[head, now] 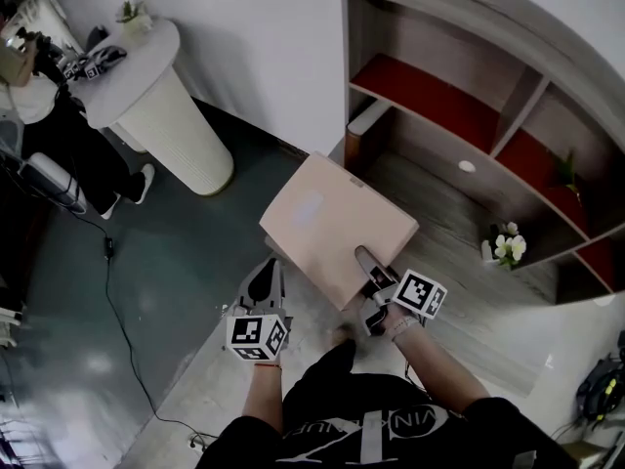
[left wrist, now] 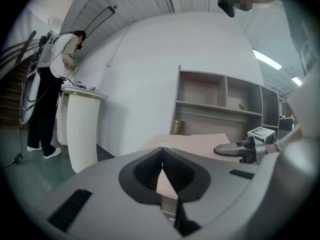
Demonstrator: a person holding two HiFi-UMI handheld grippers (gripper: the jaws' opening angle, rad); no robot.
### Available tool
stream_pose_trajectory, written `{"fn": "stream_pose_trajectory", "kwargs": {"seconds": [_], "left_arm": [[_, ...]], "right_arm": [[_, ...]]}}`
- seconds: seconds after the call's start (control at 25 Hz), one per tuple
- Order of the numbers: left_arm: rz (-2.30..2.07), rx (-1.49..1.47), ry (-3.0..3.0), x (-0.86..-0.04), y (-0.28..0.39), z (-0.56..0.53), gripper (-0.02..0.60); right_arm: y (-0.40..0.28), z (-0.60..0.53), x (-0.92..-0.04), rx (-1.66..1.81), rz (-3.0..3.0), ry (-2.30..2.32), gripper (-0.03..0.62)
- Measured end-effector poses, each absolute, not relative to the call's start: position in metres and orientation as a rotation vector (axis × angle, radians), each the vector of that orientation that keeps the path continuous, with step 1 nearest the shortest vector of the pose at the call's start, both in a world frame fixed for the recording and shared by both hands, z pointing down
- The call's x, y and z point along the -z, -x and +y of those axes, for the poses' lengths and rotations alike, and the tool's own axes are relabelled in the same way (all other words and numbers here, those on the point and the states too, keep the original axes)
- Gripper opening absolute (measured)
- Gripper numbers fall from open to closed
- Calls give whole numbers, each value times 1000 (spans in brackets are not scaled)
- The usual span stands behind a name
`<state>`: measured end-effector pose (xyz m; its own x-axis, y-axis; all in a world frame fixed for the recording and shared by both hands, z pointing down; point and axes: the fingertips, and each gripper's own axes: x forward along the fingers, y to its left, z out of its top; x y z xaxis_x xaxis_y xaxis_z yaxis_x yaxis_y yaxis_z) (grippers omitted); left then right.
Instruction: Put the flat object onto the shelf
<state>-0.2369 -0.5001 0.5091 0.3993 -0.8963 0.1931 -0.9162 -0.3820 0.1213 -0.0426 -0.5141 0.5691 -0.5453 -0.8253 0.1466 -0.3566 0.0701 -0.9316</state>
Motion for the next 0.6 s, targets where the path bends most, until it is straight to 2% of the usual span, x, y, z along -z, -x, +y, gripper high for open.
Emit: {"fn": "stream_pose_trajectory", "kwargs": {"seconds": [0.6], "left_arm": [[-1563,-114,-2430,-522,265,-517,4]], "right_arm": [[66,-547,-606,1689,1650,1161,298]]}}
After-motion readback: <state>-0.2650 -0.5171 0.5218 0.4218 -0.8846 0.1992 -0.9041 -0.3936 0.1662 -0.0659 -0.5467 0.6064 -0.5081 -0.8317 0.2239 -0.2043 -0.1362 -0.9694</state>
